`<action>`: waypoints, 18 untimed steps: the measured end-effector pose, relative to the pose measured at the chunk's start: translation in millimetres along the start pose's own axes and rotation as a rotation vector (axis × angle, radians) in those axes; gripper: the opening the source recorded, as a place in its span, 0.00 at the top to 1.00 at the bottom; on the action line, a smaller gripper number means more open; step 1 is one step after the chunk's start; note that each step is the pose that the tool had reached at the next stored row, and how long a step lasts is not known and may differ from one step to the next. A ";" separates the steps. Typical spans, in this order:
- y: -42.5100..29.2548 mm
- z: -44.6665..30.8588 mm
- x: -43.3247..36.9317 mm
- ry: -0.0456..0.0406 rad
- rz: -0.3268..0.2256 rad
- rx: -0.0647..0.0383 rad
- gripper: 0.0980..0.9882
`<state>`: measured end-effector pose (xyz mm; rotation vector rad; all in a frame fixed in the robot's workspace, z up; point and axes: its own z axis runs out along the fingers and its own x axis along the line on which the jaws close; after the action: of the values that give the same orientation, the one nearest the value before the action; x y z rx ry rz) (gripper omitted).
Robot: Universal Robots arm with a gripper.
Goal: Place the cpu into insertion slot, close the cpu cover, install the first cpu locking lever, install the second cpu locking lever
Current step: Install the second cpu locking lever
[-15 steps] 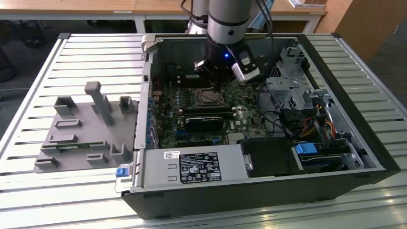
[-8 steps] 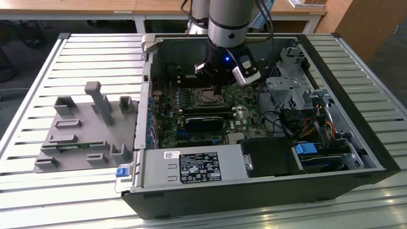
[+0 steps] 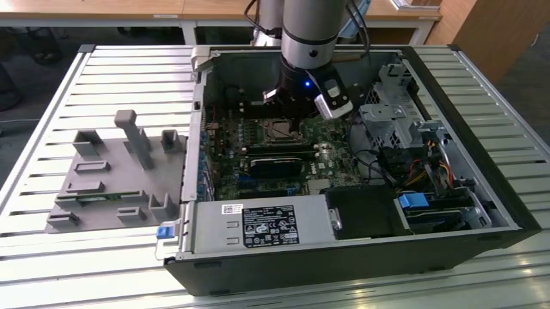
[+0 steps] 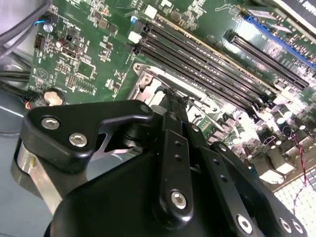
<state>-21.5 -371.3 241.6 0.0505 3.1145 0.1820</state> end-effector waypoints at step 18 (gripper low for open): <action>-6.5 3.5 26.1 0.0015 -0.013 -0.001 0.99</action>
<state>-47.7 -376.4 236.8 0.0301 3.1155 0.1827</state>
